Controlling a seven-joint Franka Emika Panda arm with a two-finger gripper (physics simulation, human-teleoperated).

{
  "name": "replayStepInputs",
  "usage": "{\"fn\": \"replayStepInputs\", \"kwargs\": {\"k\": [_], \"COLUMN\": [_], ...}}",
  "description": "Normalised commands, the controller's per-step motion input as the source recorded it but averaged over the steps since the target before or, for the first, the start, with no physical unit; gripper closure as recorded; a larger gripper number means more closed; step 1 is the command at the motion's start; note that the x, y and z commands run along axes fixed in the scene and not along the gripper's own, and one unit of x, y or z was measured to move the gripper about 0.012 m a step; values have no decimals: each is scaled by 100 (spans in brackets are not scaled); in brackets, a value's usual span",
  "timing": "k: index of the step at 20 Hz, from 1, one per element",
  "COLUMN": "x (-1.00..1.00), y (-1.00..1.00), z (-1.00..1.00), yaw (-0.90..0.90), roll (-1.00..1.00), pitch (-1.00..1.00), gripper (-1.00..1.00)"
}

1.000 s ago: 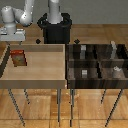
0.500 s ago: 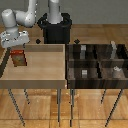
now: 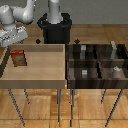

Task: Place the box of cereal into the appropriate compartment.

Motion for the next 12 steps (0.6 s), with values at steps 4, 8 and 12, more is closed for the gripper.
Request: {"fn": "replayStepInputs", "kwargs": {"k": [4,8,12], "x": [0,0,0], "y": [0,0,-50], "z": [0,0,0], "yaw": [100,98,33], "roll": [0,0,0], "pitch": [0,0,0], "gripper": [-100,-100,-100]}}
